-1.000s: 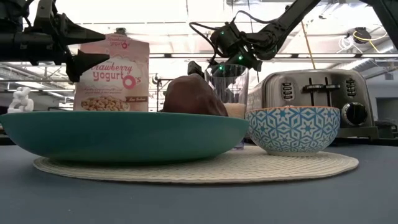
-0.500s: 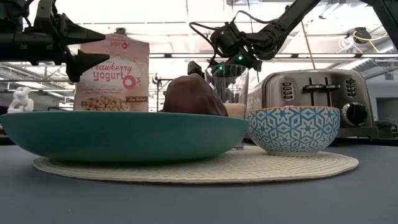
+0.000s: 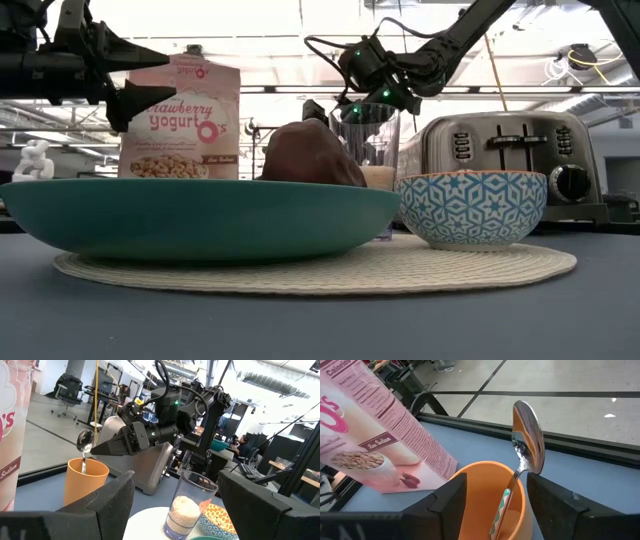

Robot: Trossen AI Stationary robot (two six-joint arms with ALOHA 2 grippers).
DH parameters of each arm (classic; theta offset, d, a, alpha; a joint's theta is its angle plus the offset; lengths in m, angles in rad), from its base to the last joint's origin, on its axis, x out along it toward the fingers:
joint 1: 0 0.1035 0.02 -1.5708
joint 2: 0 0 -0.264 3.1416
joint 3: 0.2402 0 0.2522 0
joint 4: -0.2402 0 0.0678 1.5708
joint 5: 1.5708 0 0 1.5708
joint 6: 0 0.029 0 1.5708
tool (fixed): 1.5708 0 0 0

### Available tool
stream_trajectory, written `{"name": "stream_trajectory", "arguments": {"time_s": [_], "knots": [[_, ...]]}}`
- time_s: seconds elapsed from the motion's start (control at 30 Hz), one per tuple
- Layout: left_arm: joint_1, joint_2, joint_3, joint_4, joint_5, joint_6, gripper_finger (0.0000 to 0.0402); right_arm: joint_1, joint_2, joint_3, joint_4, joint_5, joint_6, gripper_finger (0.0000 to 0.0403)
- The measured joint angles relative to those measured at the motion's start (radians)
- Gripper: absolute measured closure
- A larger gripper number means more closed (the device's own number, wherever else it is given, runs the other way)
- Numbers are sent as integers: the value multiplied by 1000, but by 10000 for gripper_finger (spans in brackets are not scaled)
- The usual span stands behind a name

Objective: Arrange a breakfast setting
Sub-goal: Put the green spoon on the table to the right side of the orange bowl

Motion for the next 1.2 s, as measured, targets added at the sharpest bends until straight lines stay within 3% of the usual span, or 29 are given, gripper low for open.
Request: {"name": "stream_trajectory", "arguments": {"time_s": [0.27,1.2], "knots": [[0,0,0,0,0,0,115,-11,0,0,-6,-4,19,219],[0,0,0,0,0,0,115,4,0,0,-53,-6,28,220]]}}
